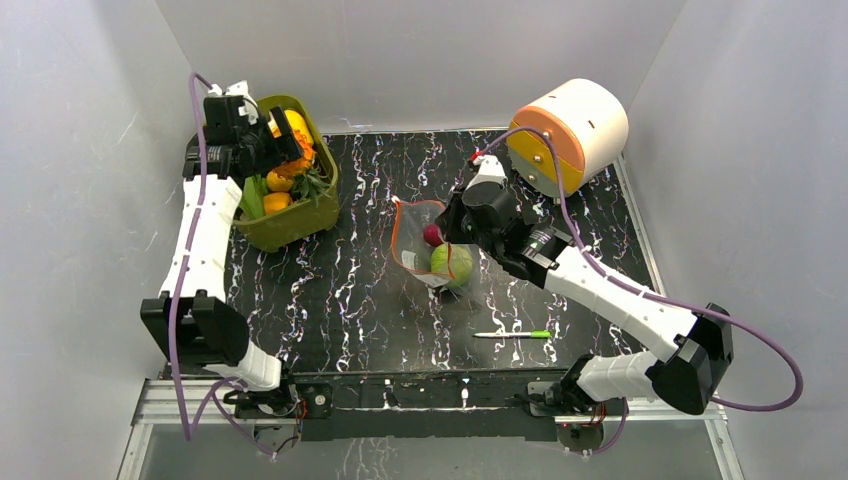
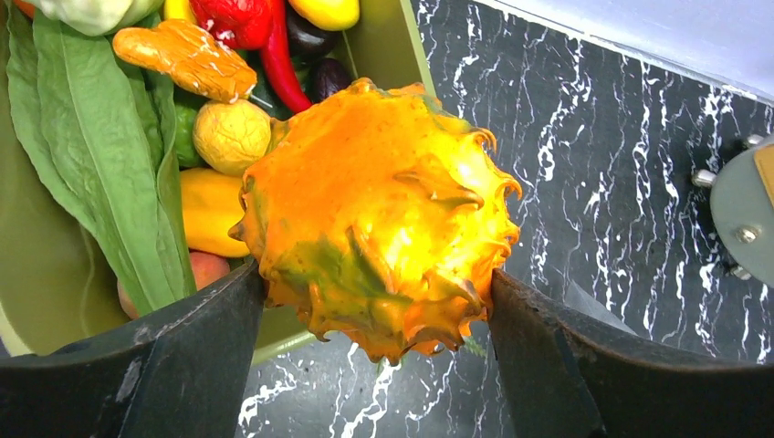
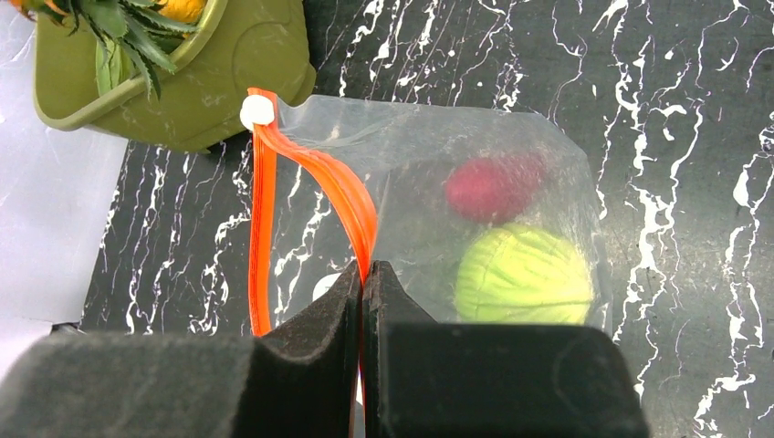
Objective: Place the food in the zip-top bag and seal the zipper
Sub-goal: Pick up the fake fruit from the bin.
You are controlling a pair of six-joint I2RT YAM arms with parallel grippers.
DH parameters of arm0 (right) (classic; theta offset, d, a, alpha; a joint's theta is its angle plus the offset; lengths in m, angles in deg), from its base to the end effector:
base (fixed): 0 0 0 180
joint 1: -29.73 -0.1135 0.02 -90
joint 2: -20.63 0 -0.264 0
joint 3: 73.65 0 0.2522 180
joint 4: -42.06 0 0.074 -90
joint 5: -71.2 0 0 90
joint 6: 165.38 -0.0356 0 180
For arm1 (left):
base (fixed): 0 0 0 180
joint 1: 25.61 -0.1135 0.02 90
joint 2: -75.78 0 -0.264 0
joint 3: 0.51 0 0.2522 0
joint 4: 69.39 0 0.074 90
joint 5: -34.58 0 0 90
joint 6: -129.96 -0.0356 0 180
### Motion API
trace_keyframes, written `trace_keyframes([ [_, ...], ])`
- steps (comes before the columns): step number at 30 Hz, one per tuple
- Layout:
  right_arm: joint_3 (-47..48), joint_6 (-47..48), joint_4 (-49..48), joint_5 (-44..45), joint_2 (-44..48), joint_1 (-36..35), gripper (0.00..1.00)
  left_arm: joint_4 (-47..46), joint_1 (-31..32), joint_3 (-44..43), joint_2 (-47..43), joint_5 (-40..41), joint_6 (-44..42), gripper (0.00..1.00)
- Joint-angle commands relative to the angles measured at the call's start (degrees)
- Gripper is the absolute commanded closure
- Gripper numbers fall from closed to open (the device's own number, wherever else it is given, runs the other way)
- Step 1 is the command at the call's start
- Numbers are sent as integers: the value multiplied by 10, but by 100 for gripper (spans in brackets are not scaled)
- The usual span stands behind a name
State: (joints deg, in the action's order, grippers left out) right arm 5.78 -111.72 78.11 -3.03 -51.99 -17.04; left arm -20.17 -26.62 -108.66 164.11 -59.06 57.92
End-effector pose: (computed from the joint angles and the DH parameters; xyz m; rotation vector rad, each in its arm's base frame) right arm 0.2030 0.2018 0.3425 -0.0212 2.1165 0.6017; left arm 0.3450 0.0038 0.4091 -0.3064 2.0696 -0.2459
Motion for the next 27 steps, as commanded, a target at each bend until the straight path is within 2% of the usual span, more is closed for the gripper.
trace_keyframes([
  [1,42,-5,-17,21,-8,2,100,27,6,17,-57,-51,-1,56],
  [14,43,-10,2,42,-2,2,100,14,7,-12,-79,-18,-16,58],
  [18,63,0,21,43,-10,2,100,19,7,-27,-86,-38,-12,58],
  [27,80,71,28,103,-1,2,100,28,8,-33,-97,-107,1,60],
])
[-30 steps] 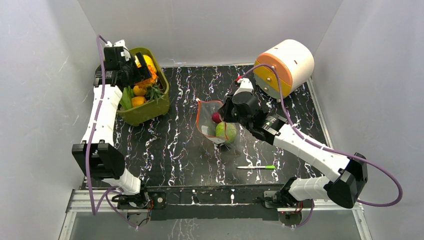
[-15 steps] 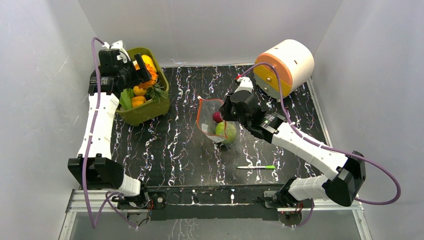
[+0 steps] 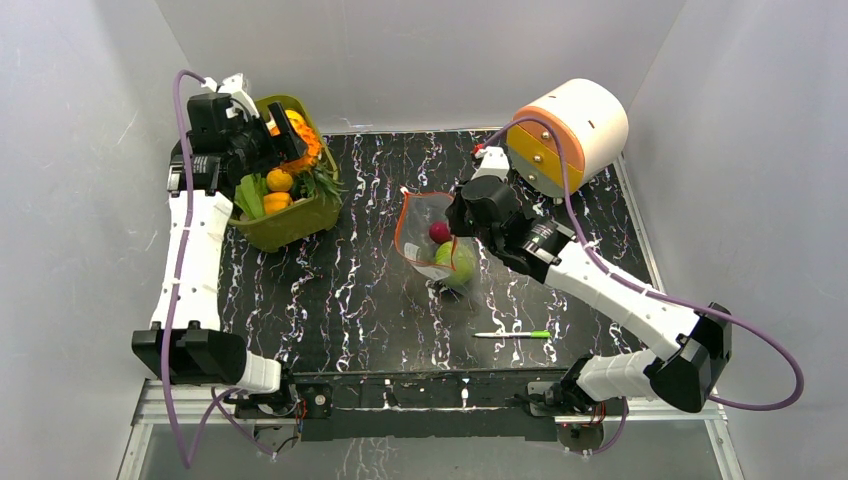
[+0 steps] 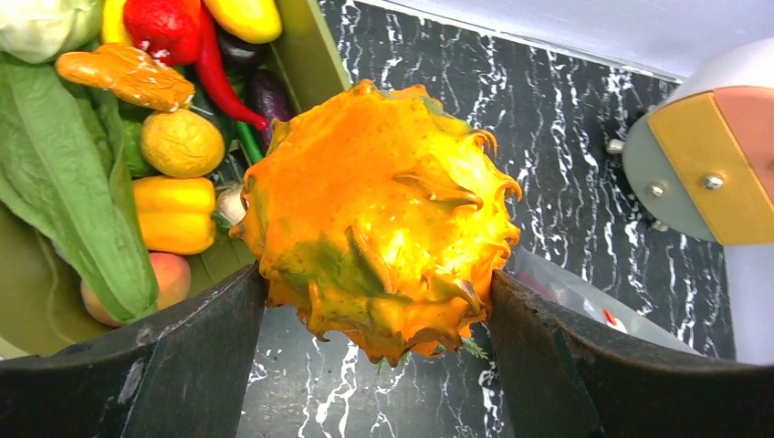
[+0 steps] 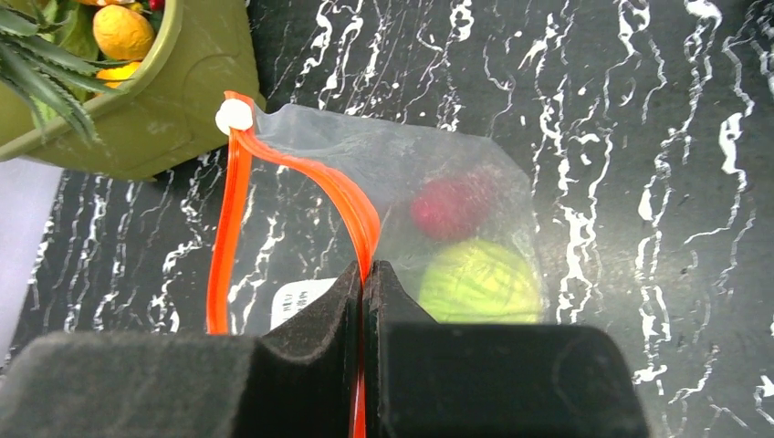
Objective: Place the food in the zip-top bag and seal the zipper
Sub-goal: Pick up the fake fruit from the bin, then place the fake fruit in the zipper food storage bag.
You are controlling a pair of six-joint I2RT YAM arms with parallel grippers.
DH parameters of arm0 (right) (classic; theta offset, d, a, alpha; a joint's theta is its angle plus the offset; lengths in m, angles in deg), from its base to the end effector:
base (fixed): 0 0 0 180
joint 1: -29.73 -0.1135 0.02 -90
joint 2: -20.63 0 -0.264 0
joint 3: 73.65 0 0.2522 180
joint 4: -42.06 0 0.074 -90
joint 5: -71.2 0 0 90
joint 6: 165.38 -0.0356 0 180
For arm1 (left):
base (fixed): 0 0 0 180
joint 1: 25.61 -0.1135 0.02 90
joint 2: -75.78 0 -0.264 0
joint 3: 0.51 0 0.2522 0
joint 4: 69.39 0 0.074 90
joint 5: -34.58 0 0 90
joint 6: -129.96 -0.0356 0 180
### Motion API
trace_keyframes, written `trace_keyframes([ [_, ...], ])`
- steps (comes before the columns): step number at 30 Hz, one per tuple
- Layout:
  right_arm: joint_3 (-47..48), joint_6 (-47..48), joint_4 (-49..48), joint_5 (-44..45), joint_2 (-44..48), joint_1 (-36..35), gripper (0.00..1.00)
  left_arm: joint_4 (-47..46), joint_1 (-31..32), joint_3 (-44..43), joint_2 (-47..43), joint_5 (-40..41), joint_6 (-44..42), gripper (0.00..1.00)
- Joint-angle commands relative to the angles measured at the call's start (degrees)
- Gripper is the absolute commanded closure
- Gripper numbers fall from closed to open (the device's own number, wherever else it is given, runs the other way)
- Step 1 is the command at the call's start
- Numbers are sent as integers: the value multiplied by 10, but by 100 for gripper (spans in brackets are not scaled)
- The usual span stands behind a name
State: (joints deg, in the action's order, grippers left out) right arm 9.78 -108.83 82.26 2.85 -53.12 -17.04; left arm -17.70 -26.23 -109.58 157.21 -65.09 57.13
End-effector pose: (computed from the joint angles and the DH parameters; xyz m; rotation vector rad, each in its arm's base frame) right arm 0.2061 0.2001 0.3550 -0.0156 2.0951 0.4620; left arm 0.3037 -0.0027 0.4471 -0.2007 1.9915 -0.3539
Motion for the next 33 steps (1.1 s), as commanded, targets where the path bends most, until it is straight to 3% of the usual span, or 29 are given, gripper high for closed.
trace_keyframes([
  [1,44,52,-14,47,9,2,100,1,4,-22,-35,-60,13,60],
  [11,71,161,-22,148,2,3,100,-19,18,55,-88,-212,45,61],
  [27,41,220,-92,145,-21,6,100,-62,84,179,-100,-464,79,62],
  [33,33,216,-113,134,-24,6,100,-60,129,202,-90,-512,71,62],
])
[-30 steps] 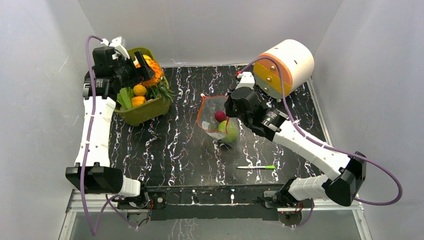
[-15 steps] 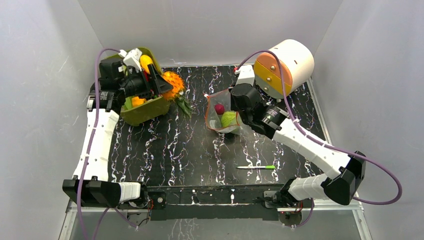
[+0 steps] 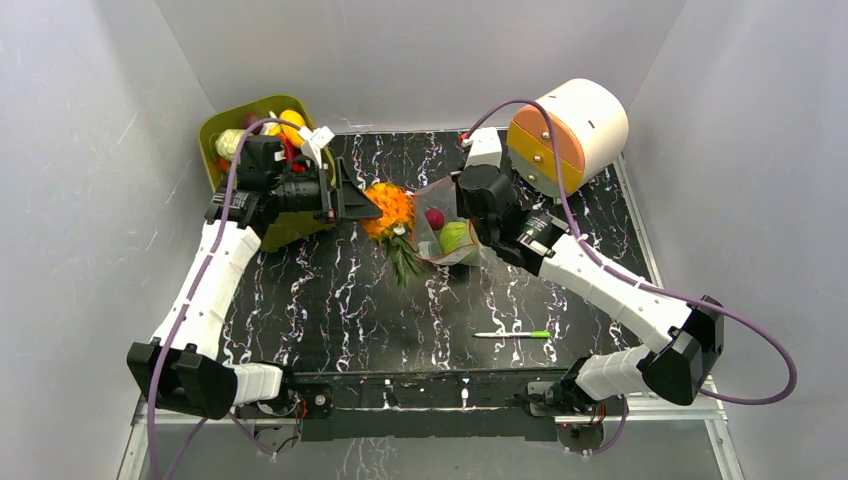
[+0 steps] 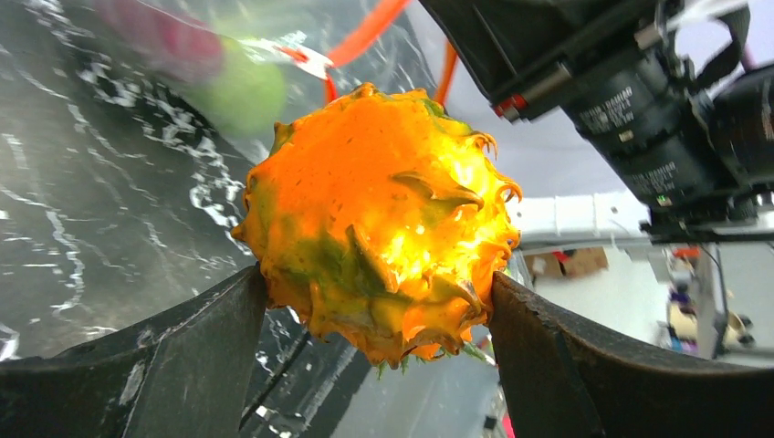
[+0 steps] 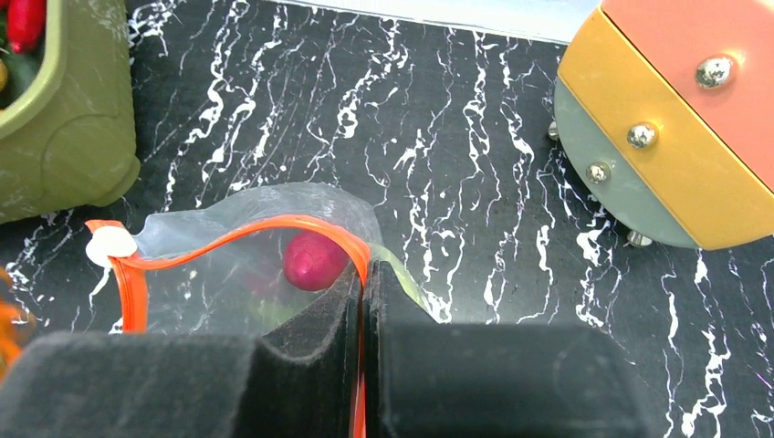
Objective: Place the food in the zip-top bag and seal the zipper
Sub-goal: Place the fake fruit in the zipper food storage bag.
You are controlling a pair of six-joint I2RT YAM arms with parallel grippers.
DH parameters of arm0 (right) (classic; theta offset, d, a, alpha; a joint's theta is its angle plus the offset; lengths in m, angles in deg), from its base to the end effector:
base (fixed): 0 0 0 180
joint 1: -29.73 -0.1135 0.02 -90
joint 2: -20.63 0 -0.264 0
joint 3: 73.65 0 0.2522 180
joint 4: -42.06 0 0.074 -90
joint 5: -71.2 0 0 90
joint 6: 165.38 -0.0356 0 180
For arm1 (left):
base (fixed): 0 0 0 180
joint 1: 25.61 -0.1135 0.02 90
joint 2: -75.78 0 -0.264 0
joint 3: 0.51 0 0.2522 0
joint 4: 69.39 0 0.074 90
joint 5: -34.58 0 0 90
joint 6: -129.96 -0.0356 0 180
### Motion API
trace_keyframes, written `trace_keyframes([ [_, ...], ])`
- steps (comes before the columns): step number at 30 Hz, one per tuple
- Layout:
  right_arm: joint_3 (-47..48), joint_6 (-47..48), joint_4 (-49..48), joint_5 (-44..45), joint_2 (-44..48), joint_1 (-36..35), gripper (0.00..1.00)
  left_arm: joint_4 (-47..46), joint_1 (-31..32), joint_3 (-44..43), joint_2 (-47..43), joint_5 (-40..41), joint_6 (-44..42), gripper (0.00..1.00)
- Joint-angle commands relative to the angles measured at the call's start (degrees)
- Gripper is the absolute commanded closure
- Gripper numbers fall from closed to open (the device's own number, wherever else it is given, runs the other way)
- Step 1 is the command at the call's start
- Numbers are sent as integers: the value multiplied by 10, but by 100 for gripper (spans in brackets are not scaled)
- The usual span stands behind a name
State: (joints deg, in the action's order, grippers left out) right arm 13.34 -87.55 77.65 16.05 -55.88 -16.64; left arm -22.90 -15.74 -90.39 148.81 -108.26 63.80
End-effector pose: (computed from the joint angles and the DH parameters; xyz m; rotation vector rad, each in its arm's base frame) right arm 0.2216 0.2030 0.3723 -0.1953 1.9172 0.0700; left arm 0.2585 -0.0738 0.3919 0.3362 2.0918 -1.3110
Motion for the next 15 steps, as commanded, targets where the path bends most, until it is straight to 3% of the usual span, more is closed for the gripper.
trace_keyframes([
  [1,-5,1,-70,-1,3,2,100,-9,32,13,-3,-89,5,62],
  [15,-31,-27,-87,-58,14,2,100,-70,106,65,5,-108,48,63],
])
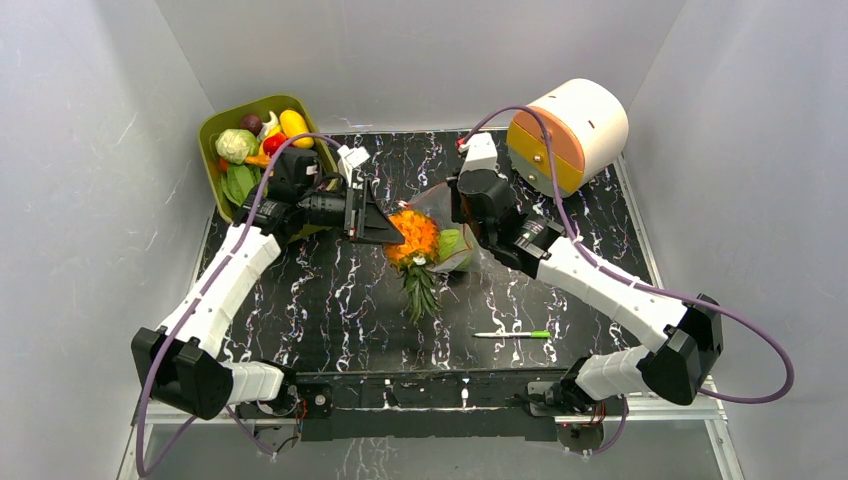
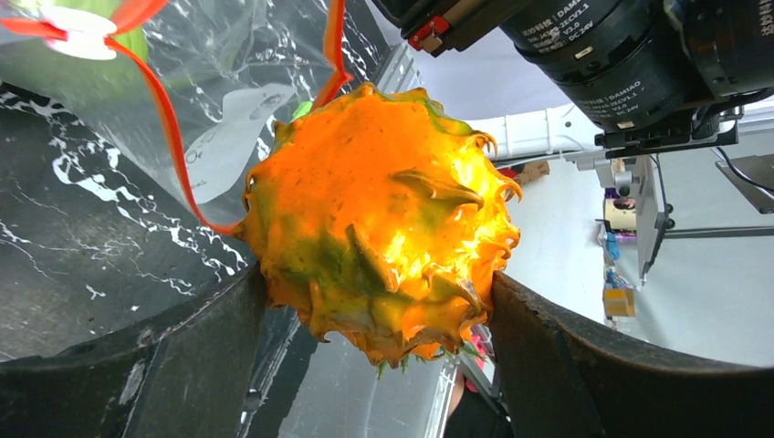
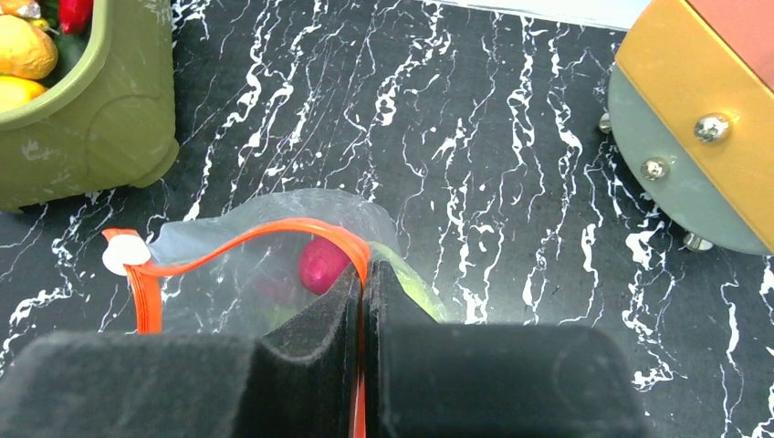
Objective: Place the food in the zip-top bag and seal the zipper
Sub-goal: Place the fake fruit in the zipper food storage bag.
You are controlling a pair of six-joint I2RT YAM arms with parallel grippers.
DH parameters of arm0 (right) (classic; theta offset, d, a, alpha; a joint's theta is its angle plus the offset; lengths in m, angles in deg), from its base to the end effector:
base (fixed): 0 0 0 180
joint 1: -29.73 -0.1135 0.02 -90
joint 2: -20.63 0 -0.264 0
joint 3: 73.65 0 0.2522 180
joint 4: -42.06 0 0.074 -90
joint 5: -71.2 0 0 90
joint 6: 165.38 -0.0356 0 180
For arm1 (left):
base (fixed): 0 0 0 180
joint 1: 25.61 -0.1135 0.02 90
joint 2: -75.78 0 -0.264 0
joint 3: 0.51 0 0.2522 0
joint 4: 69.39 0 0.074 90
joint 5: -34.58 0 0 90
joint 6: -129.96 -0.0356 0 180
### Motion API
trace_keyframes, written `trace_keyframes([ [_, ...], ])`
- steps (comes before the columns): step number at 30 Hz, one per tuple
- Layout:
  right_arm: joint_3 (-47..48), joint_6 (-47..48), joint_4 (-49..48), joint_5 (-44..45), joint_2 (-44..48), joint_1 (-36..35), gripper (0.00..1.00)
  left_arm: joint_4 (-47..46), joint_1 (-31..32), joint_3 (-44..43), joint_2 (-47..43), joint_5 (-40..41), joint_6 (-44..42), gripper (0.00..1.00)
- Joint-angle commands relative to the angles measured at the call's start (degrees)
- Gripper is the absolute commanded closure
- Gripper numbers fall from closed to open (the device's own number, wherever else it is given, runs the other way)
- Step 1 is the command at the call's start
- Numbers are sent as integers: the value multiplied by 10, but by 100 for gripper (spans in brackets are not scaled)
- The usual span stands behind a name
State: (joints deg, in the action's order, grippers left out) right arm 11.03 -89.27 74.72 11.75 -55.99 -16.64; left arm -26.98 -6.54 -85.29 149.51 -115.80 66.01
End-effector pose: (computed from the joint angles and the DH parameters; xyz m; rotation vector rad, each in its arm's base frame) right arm 0.2227 0.2074 0.3621 -0.2128 1.9293 0.1645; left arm 0.2467 -0.1180 0.3676 0.5521 2.1190 -1.5668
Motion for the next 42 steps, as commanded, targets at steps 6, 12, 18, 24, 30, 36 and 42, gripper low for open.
trace_keyframes([
  [6,-39,-8,-104,-84,42,2,100,-103,27,61,5,-48,75,61],
  [12,-64,20,-124,-161,58,3,100,-127,37,71,23,-50,89,60],
  [18,-94,65,-148,-239,95,2,100,-84,39,61,39,-8,67,60],
  [24,-136,99,-174,-338,140,2,100,-12,40,28,70,39,41,59],
  [30,-138,103,-167,-365,143,1,100,-5,40,20,86,39,43,58],
  [36,-135,84,-179,-288,133,0,100,8,48,24,90,31,31,58],
  [42,-138,75,-205,-359,122,-5,100,26,57,28,109,29,13,57],
])
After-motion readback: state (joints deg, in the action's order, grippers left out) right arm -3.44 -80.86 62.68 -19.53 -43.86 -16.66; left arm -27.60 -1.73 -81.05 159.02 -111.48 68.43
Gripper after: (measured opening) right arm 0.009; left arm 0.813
